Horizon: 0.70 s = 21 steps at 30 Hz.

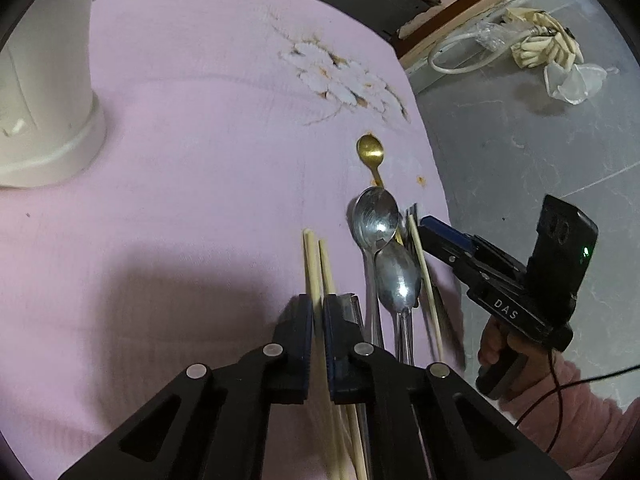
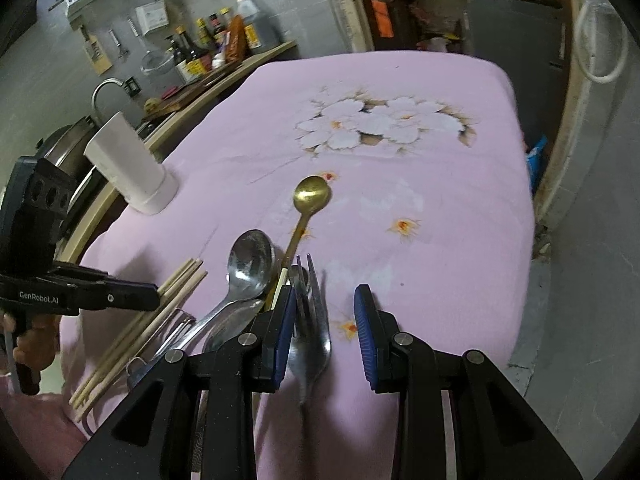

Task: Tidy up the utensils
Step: 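Close the left tool on a wooden chopstick while the right tool grasps a fork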

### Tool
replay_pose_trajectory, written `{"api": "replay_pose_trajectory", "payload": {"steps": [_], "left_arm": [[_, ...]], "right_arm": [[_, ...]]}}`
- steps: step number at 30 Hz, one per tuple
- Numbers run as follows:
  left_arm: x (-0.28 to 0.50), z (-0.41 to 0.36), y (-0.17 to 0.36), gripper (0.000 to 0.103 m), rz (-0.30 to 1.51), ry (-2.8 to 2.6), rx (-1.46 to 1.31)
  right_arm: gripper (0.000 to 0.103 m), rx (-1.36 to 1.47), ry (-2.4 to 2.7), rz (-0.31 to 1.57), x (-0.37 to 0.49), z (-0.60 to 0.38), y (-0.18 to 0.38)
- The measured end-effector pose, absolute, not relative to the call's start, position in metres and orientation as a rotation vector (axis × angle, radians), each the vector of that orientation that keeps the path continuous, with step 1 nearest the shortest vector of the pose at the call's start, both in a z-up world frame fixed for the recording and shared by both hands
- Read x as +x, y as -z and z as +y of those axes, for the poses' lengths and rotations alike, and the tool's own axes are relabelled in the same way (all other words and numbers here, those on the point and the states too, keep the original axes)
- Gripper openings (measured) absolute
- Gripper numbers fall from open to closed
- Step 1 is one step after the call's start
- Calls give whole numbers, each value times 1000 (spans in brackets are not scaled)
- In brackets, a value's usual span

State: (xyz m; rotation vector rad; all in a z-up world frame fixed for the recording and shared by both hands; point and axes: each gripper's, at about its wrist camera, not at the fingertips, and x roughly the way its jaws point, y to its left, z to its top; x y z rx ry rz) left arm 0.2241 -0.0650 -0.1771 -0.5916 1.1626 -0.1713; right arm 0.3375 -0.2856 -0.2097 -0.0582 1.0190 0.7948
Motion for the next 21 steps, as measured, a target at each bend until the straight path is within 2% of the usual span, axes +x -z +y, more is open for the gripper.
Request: {"api": "replay_pose_trajectory", "payload": {"steps": [7, 9, 14, 21], "left_arm": [[214, -61, 164, 5, 1119, 143, -554], [211, -57, 162, 5, 1105, 128, -555], [207, -49, 160, 5, 1078, 90, -581], [205, -44, 157, 5, 1059, 79, -610]], "right_arm": [[27, -115, -838, 1031, 342, -271, 210], [16, -112, -860, 1043, 343, -266, 209], [15, -124, -838, 1083, 344, -259, 208], [13, 68, -635, 1196, 337, -279, 209]]}}
